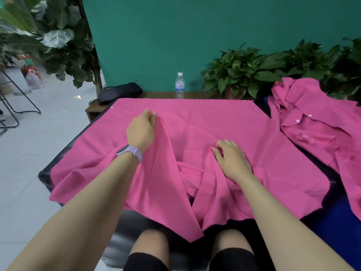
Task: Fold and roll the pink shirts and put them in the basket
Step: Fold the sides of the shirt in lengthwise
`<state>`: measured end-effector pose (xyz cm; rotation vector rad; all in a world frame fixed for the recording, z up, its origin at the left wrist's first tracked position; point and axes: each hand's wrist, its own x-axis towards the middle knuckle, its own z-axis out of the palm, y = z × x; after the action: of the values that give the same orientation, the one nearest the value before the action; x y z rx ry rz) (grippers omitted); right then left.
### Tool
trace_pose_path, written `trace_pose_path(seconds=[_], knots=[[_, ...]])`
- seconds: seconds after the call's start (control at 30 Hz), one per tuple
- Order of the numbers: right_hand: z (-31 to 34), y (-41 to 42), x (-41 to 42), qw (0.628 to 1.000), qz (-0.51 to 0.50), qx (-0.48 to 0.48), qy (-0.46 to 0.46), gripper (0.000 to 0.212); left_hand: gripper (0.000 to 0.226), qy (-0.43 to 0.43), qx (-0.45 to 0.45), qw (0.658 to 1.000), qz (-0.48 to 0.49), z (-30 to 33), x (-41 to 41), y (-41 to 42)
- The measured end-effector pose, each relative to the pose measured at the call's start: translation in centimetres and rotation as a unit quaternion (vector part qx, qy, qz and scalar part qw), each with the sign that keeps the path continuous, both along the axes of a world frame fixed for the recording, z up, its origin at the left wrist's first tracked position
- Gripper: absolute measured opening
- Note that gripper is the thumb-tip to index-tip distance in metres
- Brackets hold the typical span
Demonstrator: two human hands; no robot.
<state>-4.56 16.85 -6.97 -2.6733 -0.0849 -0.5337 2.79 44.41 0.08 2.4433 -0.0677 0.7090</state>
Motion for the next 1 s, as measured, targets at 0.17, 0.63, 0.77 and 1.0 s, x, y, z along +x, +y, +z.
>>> trace_pose_path(seconds=[0.17, 0.63, 0.77, 1.0], knots=[[-0.2, -0.1, 0.1, 1.000, -0.006, -0.014, -0.016, 0.022, 0.036, 0.018, 0.059, 0.998, -0.010, 1.5, 6.3, -0.6], [3.9, 0.5, 1.8, 0.999, 0.015, -0.039, 0.029, 0.019, 0.027, 0.088, 0.173, 0.979, -0.065, -6.3, 10.5, -2.7], [9.6, 1.0, 6.8, 0.971, 0.066, 0.185, -0.132, 0.023, 0.016, 0.046, 0.157, 0.985, -0.057, -6.3, 10.3, -2.8], [7.4, 1.5, 17.5, 0.997, 0.000, 0.018, -0.076, 0.024, 0.014, 0.019, 0.122, 0.992, -0.026, -6.3, 10.8, -2.7]])
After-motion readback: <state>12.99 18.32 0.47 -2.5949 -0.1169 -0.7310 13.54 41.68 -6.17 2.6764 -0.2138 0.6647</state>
